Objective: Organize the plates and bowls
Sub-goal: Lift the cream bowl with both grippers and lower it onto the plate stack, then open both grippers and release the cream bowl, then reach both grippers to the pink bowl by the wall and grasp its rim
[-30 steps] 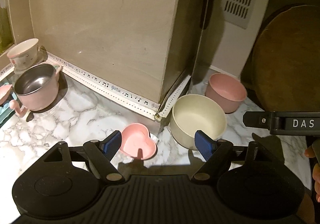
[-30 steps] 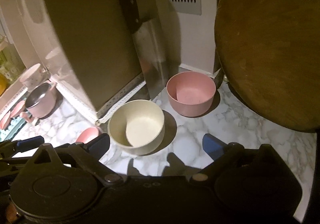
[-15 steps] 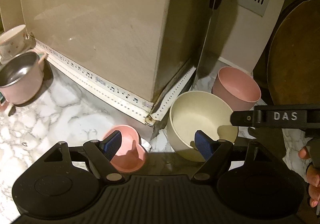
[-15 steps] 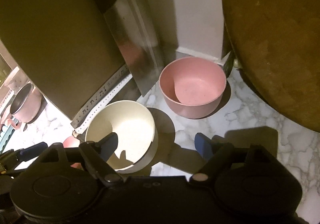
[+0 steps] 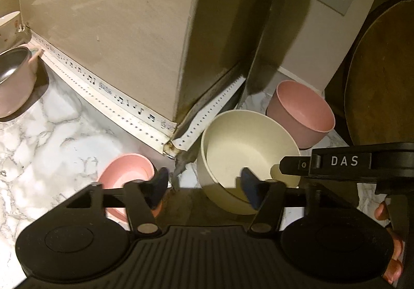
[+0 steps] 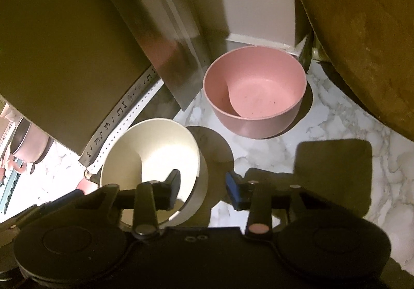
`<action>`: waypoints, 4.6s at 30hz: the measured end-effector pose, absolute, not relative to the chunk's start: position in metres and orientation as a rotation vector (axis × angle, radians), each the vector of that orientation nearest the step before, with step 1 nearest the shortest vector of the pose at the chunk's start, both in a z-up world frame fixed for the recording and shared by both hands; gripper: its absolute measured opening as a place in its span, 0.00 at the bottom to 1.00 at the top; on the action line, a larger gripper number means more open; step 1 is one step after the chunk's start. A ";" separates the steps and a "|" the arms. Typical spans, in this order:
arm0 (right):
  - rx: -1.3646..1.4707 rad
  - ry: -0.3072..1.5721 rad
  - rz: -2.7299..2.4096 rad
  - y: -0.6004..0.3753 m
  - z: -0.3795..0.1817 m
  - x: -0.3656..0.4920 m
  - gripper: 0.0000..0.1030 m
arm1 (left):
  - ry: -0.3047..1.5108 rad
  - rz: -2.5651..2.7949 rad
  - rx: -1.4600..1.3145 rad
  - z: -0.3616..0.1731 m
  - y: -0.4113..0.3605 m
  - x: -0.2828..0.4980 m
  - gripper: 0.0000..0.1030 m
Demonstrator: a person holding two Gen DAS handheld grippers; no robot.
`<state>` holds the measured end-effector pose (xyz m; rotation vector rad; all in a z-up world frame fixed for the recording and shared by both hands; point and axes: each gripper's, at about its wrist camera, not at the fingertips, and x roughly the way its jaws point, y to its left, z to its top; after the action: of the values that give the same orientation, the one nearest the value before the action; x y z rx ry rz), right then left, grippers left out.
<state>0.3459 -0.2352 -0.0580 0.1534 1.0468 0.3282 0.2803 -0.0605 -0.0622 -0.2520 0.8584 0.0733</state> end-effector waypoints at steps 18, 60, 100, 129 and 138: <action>0.112 1.056 0.299 -0.226 -0.051 0.334 0.09 | 0.903 0.032 -0.247 -0.059 -0.068 0.281 0.16; 0.036 1.070 0.454 -0.117 0.011 0.162 0.10 | 0.969 0.126 -0.197 -0.002 0.032 0.074 0.16; 0.039 1.176 0.525 -0.088 -0.014 0.117 0.31 | 1.028 0.185 -0.188 -0.013 0.059 0.029 0.16; 0.113 1.016 0.426 -0.194 0.051 0.174 0.63 | 0.875 -0.030 -0.117 0.036 -0.033 0.127 0.58; 0.123 1.000 0.303 -0.242 0.051 0.220 0.85 | 0.865 -0.046 -0.129 0.034 -0.069 0.182 0.73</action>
<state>0.2198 -0.2418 0.0511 0.1230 0.9997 0.3033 0.1821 -0.0686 0.0337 -0.1285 0.8654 -0.0456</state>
